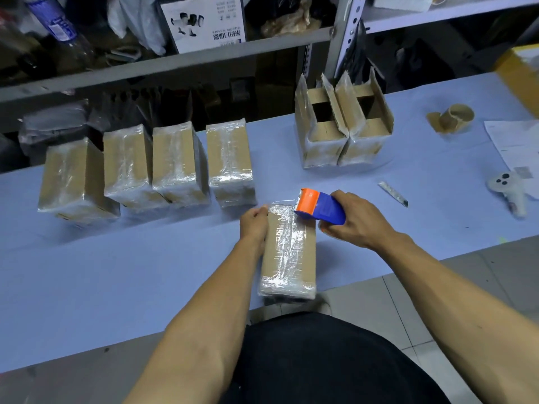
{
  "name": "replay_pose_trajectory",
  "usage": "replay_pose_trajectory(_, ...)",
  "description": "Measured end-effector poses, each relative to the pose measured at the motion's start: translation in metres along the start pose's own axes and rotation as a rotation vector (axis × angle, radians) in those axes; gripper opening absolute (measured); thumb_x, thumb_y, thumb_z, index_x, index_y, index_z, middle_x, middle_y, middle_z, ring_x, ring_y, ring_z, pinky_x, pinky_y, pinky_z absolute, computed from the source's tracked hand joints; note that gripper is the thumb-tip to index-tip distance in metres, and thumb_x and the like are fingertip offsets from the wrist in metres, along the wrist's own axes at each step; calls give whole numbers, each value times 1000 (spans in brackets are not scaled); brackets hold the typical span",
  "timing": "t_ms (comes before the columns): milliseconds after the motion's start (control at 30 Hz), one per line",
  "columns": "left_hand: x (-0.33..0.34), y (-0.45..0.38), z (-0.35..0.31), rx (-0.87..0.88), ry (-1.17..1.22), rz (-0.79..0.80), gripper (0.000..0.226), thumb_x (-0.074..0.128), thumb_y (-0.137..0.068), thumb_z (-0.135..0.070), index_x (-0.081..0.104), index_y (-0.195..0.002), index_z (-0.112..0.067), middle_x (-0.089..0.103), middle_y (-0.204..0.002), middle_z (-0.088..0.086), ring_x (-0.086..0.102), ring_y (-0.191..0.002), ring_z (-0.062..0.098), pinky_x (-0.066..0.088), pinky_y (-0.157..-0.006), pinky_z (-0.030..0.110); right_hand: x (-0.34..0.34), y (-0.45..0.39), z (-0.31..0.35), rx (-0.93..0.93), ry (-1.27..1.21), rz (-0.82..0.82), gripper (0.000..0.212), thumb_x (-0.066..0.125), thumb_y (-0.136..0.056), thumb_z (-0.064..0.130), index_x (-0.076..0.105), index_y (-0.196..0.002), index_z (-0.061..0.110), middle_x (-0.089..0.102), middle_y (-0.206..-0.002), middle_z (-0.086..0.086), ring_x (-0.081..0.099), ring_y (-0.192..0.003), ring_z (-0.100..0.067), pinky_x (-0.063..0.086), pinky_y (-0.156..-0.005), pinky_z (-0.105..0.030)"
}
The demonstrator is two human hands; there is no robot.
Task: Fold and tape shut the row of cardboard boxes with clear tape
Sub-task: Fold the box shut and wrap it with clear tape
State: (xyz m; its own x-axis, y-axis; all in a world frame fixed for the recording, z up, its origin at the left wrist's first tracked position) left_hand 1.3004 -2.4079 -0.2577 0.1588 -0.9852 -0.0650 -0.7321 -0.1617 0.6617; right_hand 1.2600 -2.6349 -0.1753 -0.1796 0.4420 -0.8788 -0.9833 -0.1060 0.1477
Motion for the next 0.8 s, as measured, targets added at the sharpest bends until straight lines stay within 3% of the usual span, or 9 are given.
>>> replay_pose_trajectory(67,2,1,6,-190,64,85,20,70,-94,-28,63,-94,-9,59,-73,10,52,-54,21,45,-52,27,2,1,-1,-8,16,24,39,74,-76,40,46,-98,24,57,-87,0,52,-72,-20,31,-55,-25)
replay_pose_trajectory(133,-5,-2,8,-230,6,60,18,71,-91,-21,59,-83,-11,55,-65,6,48,-44,18,40,-45,21,6,1,1,-22,12,43,41,75,-75,40,45,-99,26,57,-88,1,52,-73,-20,30,-55,-21)
replay_pose_trajectory(233,-9,-3,-5,-45,-99,-17,36,54,-100,-39,54,-73,-15,57,-76,4,53,-64,21,43,-60,28,7,0,1,-16,6,32,42,75,-75,42,45,-100,27,55,-87,3,52,-72,-18,29,-54,-19)
replay_pose_trajectory(333,7,10,-18,173,-314,136,51,53,-89,-68,62,-74,-20,67,-80,-4,62,-77,17,48,-74,33,7,0,-1,-8,7,30,41,74,-75,43,45,-99,27,55,-86,3,51,-71,-18,28,-53,-19)
replay_pose_trajectory(400,15,13,-13,256,-422,213,45,57,-89,-63,66,-72,-22,69,-78,-7,64,-77,16,52,-79,38,6,0,-2,-5,8,27,41,74,-75,43,44,-98,28,54,-86,4,52,-71,-17,29,-53,-19)
replay_pose_trajectory(500,15,12,-5,263,-385,207,37,60,-94,-52,69,-76,-21,74,-81,-2,69,-80,20,56,-87,44,2,3,-7,-6,-2,26,40,72,-76,48,44,-99,30,53,-85,8,52,-72,-14,31,-54,-19)
replay_pose_trajectory(633,12,11,-2,210,-330,174,42,61,-91,-57,72,-89,-16,77,-94,3,73,-92,22,56,-91,45,-9,21,-35,43,-7,36,39,71,-77,48,48,-101,27,55,-87,8,54,-75,-16,46,-61,-32)
replay_pose_trajectory(800,17,13,-6,223,-357,195,37,61,-93,-56,72,-97,-20,77,-100,-1,72,-98,19,55,-97,45,-22,38,-73,156,92,92,35,71,-78,42,48,-99,26,56,-87,4,56,-76,-21,44,-61,-32)
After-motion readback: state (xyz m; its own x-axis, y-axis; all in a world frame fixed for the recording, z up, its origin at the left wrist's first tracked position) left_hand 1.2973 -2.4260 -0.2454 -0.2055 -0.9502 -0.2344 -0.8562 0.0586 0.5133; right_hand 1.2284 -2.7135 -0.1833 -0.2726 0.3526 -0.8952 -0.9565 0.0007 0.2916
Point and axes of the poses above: each hand's wrist, its own y-axis away from the middle knuckle, its own x-axis out of the palm, z = x × y, the point moved 4 cm from there along -y, towards the middle knuckle
